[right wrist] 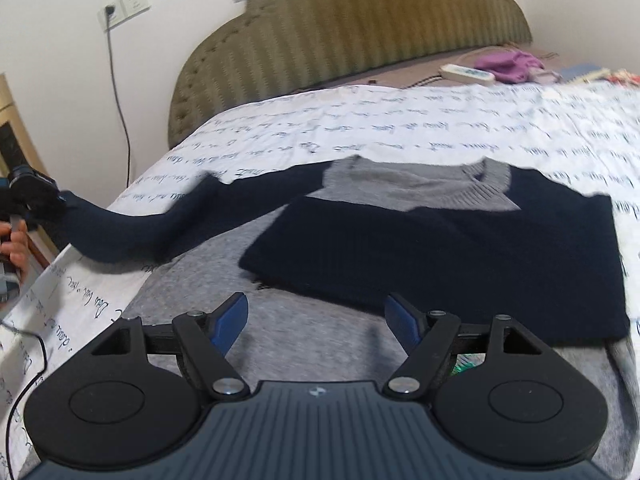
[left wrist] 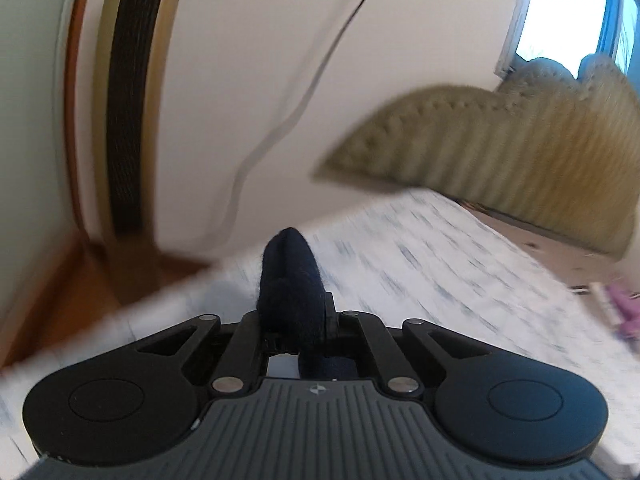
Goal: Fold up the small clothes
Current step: 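Fold the held sleeve across the sweater body with the left gripper and release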
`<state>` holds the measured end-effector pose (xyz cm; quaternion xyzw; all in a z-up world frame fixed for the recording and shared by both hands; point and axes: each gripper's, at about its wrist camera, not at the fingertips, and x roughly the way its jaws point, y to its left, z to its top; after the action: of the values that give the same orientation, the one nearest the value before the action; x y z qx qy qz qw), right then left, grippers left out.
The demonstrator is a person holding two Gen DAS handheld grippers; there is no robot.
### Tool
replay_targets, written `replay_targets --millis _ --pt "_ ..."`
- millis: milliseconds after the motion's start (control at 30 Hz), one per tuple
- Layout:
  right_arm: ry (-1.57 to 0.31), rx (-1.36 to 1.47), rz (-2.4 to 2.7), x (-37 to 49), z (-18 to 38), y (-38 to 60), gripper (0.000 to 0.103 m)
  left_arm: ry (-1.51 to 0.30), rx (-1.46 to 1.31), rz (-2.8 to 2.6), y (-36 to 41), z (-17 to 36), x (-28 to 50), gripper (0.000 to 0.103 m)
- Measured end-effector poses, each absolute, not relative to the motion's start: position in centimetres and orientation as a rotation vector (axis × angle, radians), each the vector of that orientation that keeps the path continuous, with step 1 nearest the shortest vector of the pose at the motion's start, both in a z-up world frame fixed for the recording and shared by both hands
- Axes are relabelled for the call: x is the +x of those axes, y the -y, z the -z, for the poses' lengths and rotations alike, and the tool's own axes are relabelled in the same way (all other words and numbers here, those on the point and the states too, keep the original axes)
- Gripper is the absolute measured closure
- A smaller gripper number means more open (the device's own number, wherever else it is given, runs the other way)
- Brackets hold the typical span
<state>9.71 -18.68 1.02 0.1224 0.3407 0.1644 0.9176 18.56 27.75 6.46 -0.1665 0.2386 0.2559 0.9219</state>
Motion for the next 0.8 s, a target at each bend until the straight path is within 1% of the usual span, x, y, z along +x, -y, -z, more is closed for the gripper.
replay_targets --millis 133,267,300,333,367,467,633,800 --pt "-0.707 0.273 -0.319 9.5 -0.5 20.0 0.027 -0.438 -0.185 -0.595 -26.2 -8.5 20.1 0.098" --pt "-0.695 0.291 -0.293 9.8 -0.2 21.2 0.027 -0.444 -0.142 -0.473 -21.7 -9.2 20.2 0.097" --pt "-0.691 0.299 -0.287 10.0 -0.1 21.6 0.026 -0.449 -0.131 -0.439 -20.2 -9.1 20.1 0.097" --pt "-0.69 0.306 -0.279 10.3 0.1 22.0 0.02 -0.455 -0.128 -0.402 -18.7 -9.1 20.0 0.097" --pt "-0.698 0.312 -0.269 10.7 0.4 22.3 0.019 -0.463 -0.129 -0.358 -17.2 -8.9 19.8 0.097" --pt "-0.732 0.326 -0.213 11.5 1.1 23.2 0.019 -0.478 -0.136 -0.233 -13.0 -8.4 19.1 0.097" --pt "-0.686 0.365 -0.209 10.7 0.6 24.4 0.019 -0.531 -0.129 -0.049 -6.7 -7.4 18.1 0.097" --pt "-0.653 0.401 -0.17 10.4 0.3 25.9 0.019 -0.565 -0.104 0.083 -1.3 -5.3 16.9 0.097"
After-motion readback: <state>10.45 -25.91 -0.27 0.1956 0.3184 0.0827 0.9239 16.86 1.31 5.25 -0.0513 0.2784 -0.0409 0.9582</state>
